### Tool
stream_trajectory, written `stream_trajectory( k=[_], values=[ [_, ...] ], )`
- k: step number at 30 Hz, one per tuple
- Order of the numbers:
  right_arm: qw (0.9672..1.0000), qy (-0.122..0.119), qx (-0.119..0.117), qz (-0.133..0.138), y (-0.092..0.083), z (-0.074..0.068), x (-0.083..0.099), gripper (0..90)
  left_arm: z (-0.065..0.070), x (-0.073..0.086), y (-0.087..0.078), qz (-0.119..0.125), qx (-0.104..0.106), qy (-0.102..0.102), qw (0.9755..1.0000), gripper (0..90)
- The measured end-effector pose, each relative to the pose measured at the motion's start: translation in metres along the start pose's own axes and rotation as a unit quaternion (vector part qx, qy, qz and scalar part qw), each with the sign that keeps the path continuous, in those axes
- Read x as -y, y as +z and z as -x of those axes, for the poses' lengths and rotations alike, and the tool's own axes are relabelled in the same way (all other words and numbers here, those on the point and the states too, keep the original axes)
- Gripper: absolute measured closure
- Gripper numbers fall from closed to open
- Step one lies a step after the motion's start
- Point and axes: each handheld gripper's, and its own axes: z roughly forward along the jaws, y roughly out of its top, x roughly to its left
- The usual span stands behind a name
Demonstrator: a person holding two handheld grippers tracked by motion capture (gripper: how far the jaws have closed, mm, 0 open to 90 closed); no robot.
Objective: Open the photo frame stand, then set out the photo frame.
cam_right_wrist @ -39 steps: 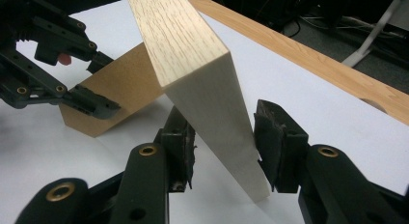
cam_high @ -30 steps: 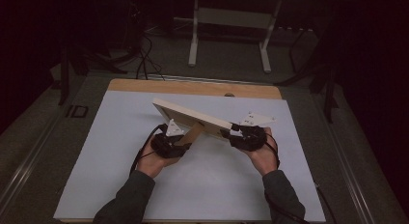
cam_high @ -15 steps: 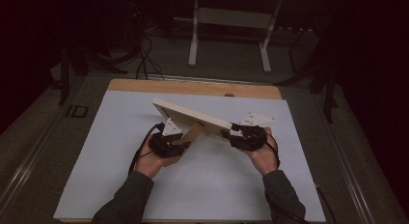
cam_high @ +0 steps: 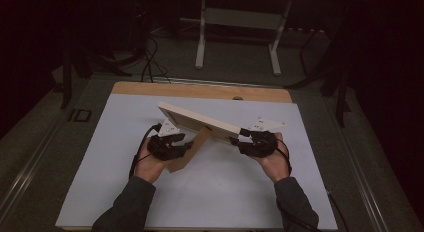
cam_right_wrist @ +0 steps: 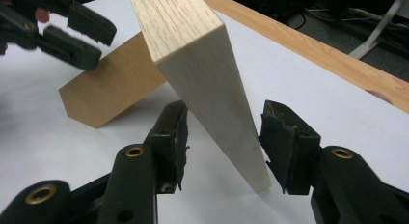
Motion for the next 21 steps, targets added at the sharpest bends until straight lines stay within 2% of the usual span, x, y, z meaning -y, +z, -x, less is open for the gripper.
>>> stream_trajectory(
  k=[4, 13, 19, 21],
  values=[
    [1.0, -0.002, 0.0, -0.002, 0.0, 0.0, 0.001, 50.0, -0.004, 0.0, -0.004, 0.012, 0.003, -0.008, 0.9999, 56.9],
    [0.9999, -0.004, 0.0, -0.013, -0.001, 0.001, 0.007, 49.8, -0.014, 0.0, -0.014, 0.027, -0.011, -0.019, 0.9994, 56.2],
    [0.9998, -0.003, 0.002, -0.017, -0.005, 0.006, 0.011, 49.8, -0.026, 0.0, -0.022, 0.035, -0.023, -0.045, 0.9981, 56.0],
    [0.9998, -0.003, 0.003, -0.019, -0.006, 0.007, 0.012, 49.8, -0.029, 0.0, -0.024, 0.037, -0.02, -0.053, 0.9977, 57.1]
  ],
)
